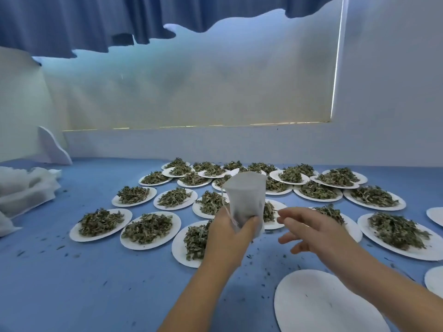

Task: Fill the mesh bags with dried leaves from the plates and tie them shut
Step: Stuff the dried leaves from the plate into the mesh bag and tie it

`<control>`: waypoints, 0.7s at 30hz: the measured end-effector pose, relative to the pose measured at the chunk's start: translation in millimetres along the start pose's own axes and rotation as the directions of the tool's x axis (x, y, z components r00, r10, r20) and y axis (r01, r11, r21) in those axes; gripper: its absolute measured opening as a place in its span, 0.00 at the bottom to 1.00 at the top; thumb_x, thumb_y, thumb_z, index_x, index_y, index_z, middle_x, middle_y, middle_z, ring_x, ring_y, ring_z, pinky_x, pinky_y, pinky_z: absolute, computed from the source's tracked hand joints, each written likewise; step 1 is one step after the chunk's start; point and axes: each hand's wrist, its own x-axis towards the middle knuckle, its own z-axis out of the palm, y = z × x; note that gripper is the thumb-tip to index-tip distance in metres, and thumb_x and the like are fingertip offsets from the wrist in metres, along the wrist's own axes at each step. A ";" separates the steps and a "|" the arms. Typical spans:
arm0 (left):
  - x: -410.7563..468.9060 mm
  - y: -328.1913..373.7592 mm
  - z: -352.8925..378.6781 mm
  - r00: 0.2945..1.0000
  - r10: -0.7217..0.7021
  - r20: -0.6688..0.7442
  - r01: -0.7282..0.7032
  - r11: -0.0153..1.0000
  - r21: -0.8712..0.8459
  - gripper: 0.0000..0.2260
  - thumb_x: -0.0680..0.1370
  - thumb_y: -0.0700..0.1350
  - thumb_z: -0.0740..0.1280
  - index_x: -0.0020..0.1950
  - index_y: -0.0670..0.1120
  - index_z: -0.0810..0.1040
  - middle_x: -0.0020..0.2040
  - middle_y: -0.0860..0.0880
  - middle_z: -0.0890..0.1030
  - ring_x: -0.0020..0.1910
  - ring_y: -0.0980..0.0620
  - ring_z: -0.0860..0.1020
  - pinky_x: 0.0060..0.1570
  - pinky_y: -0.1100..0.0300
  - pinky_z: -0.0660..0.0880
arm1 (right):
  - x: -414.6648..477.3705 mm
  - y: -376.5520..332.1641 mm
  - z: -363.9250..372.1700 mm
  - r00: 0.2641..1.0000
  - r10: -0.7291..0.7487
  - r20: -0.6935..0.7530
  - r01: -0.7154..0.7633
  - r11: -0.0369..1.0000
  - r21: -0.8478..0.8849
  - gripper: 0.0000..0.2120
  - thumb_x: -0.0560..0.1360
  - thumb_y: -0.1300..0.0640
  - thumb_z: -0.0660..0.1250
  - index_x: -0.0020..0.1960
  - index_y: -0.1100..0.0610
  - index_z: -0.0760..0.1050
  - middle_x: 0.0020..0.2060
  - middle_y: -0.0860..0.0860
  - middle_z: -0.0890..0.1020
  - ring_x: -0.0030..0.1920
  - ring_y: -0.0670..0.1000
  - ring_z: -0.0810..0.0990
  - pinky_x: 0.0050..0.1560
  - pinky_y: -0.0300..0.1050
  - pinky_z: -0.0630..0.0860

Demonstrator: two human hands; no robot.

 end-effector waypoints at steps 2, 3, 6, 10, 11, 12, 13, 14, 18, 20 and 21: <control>1.1 -1.1 -29.2 0.998 -0.023 -0.050 0.021 0.999 -0.026 0.17 0.66 0.61 0.68 0.52 0.58 0.75 0.46 0.58 0.81 0.42 0.66 0.78 0.32 0.71 0.73 | 11.7 -11.6 28.0 0.996 -0.013 0.086 0.021 0.996 -0.090 0.11 0.75 0.55 0.68 0.55 0.42 0.77 0.51 0.41 0.81 0.44 0.47 0.84 0.40 0.41 0.80; 0.8 -1.9 -46.2 0.998 -0.013 -0.059 0.010 0.999 -0.043 0.17 0.67 0.60 0.69 0.54 0.58 0.75 0.46 0.59 0.82 0.43 0.65 0.79 0.33 0.71 0.73 | 18.1 -18.4 46.1 0.991 -0.019 0.131 0.037 0.990 -0.137 0.14 0.74 0.55 0.69 0.57 0.41 0.76 0.52 0.40 0.80 0.44 0.46 0.84 0.40 0.41 0.80; -1.5 -5.9 -106.3 0.996 0.020 -0.089 -0.022 1.000 -0.021 0.16 0.69 0.56 0.68 0.55 0.55 0.77 0.48 0.58 0.83 0.48 0.61 0.81 0.43 0.66 0.77 | 37.9 -33.4 113.6 0.969 -0.057 0.241 0.122 0.957 -0.265 0.20 0.69 0.50 0.70 0.58 0.36 0.72 0.53 0.35 0.77 0.49 0.39 0.80 0.47 0.40 0.78; -14.6 -29.7 -197.1 0.980 0.002 -0.197 0.011 0.998 0.062 0.13 0.75 0.50 0.69 0.58 0.50 0.75 0.52 0.52 0.81 0.51 0.59 0.80 0.50 0.61 0.77 | 53.6 -40.2 226.1 0.935 -0.088 0.343 0.153 0.974 -0.168 0.10 0.70 0.53 0.68 0.49 0.40 0.76 0.42 0.40 0.82 0.40 0.42 0.82 0.39 0.38 0.77; -19.8 -36.8 -221.1 0.978 -0.002 -0.210 0.020 0.996 0.083 0.11 0.77 0.47 0.68 0.59 0.49 0.76 0.52 0.51 0.81 0.51 0.58 0.80 0.51 0.60 0.77 | 55.9 -40.8 254.8 0.929 -0.083 0.360 0.143 0.979 -0.143 0.08 0.71 0.54 0.68 0.49 0.44 0.77 0.41 0.45 0.83 0.39 0.48 0.83 0.36 0.39 0.77; -25.6 -43.5 -245.0 0.978 -0.001 -0.211 0.024 0.994 0.105 0.08 0.78 0.44 0.66 0.57 0.47 0.77 0.52 0.48 0.81 0.51 0.56 0.80 0.52 0.57 0.77 | 57.7 -40.5 282.4 0.924 -0.085 0.374 0.145 0.980 -0.134 0.05 0.72 0.55 0.67 0.47 0.47 0.78 0.40 0.50 0.83 0.39 0.53 0.83 0.35 0.41 0.77; -32.0 -49.8 -268.1 0.977 -0.012 -0.212 0.040 0.991 0.128 0.07 0.78 0.42 0.64 0.55 0.46 0.78 0.51 0.46 0.81 0.50 0.53 0.80 0.52 0.54 0.77 | 58.6 -40.0 309.2 0.916 -0.087 0.392 0.146 0.982 -0.123 0.03 0.73 0.56 0.67 0.45 0.50 0.78 0.38 0.54 0.82 0.38 0.55 0.82 0.34 0.42 0.77; -38.7 -56.0 -290.5 0.974 -0.043 -0.222 0.078 0.985 0.152 0.07 0.78 0.40 0.63 0.54 0.45 0.78 0.50 0.42 0.80 0.49 0.52 0.80 0.52 0.51 0.77 | 58.3 -38.5 336.0 0.906 -0.090 0.413 0.143 0.985 -0.097 0.02 0.73 0.57 0.67 0.44 0.54 0.79 0.36 0.55 0.81 0.36 0.55 0.81 0.33 0.43 0.76; -60.7 -76.2 -364.8 0.939 -0.188 -0.289 0.261 0.935 0.241 0.12 0.68 0.43 0.61 0.47 0.41 0.79 0.40 0.38 0.80 0.38 0.51 0.75 0.42 0.42 0.75 | 53.8 -25.2 429.4 0.872 -0.050 0.486 0.054 0.999 0.007 0.07 0.73 0.62 0.67 0.36 0.59 0.75 0.27 0.52 0.74 0.31 0.50 0.75 0.30 0.43 0.72; -65.6 -84.7 -392.4 0.926 -0.214 -0.312 0.311 0.900 0.304 0.10 0.66 0.43 0.61 0.43 0.45 0.79 0.36 0.47 0.81 0.36 0.52 0.76 0.37 0.50 0.74 | 55.1 -16.5 459.8 0.833 -0.040 0.552 0.031 0.999 0.026 0.05 0.74 0.61 0.68 0.40 0.60 0.77 0.29 0.52 0.76 0.30 0.49 0.77 0.30 0.42 0.72; -65.7 -89.0 -405.2 0.918 -0.216 -0.332 0.326 0.889 0.322 0.07 0.65 0.43 0.62 0.40 0.45 0.77 0.34 0.50 0.79 0.33 0.54 0.74 0.35 0.54 0.72 | 57.7 -11.8 469.3 0.821 -0.029 0.571 0.014 0.999 0.030 0.03 0.75 0.60 0.68 0.43 0.59 0.79 0.31 0.54 0.79 0.29 0.49 0.77 0.30 0.42 0.72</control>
